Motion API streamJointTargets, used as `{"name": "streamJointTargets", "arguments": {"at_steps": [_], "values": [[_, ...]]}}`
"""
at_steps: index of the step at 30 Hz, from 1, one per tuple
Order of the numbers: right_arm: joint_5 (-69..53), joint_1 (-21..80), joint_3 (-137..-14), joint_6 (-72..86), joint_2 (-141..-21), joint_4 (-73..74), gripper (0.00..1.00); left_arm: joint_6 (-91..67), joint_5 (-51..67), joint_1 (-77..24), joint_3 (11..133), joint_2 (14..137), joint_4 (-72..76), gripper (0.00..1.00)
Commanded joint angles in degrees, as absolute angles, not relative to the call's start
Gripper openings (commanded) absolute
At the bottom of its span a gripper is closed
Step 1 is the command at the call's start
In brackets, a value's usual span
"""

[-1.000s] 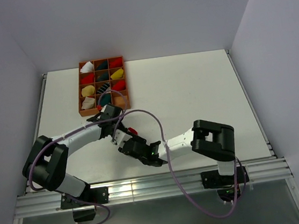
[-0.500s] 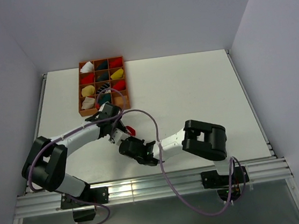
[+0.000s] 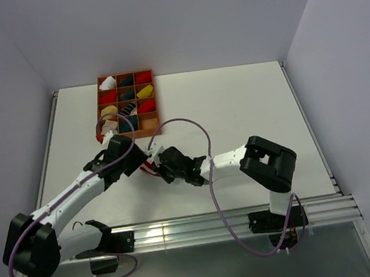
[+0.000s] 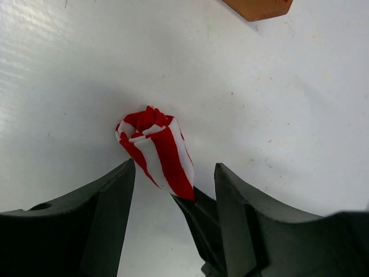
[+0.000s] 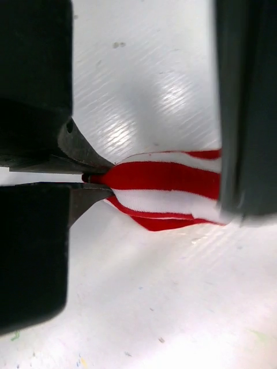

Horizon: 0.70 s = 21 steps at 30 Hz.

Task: Roll the socks
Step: Roll the sock at the center of the board.

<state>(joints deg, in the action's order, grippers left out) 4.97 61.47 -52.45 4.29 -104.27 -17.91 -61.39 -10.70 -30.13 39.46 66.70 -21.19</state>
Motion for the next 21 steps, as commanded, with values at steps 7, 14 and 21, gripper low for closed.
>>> {"name": "streamJointTargets", "arguments": {"at_steps": [7, 14, 21], "values": [[-3.6, 57.8, -51.4, 8.1, -104.5, -14.3, 0.00, -71.6, -10.6, -30.7, 27.3, 57.4, -8.8, 0.62], [-6.8, 57.7, -52.3, 8.6, -105.7, -14.6, 0.00, -73.3, -9.9, -31.2, 25.3, 60.4, -4.3, 0.63], [-9.7, 57.3, -53.2, 9.3, -107.0, -14.9, 0.00, -76.5, -9.9, -31.6, 22.1, 62.3, -1.8, 0.64]]}}
